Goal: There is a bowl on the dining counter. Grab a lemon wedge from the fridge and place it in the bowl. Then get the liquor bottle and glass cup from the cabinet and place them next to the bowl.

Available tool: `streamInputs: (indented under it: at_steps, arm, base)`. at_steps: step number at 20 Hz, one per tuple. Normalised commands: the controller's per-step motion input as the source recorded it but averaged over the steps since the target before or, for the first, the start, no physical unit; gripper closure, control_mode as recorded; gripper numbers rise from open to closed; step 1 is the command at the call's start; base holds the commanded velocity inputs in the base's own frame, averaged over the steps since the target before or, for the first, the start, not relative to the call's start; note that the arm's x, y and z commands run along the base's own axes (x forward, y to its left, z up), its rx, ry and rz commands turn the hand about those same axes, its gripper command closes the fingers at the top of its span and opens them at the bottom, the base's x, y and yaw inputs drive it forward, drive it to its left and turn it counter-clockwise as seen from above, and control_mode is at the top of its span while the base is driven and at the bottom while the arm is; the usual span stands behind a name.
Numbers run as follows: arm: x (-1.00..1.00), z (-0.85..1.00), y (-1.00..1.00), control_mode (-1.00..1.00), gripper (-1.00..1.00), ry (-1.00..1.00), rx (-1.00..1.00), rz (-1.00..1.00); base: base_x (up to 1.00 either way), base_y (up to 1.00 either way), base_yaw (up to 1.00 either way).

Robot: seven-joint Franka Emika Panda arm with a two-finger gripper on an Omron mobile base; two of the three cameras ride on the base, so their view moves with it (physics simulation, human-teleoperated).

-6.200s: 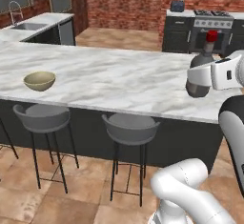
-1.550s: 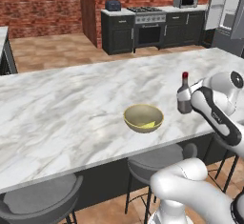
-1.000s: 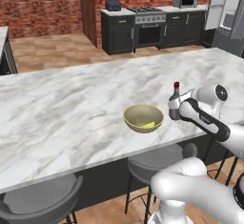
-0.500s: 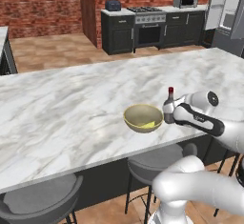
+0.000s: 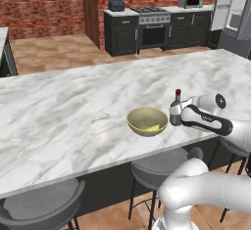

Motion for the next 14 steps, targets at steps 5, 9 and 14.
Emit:
streamInputs:
  at_steps: [5,9,14]
  arm:
    - [0.28,-0.21,-0.28,-1.00,1.00,0.00,0.00,0.04]
    - [0.13,-0.22,-0.18,-1.00,1.00,0.00,0.00,0.06]
    - [0.00,-0.30,-0.14,-1.00,1.00,-0.06,0.00,0.07]
  base:
    - [0.00,0.00,0.00]
    - [0.00,0.00,0.00]
    - [0.00,0.00,0.00]
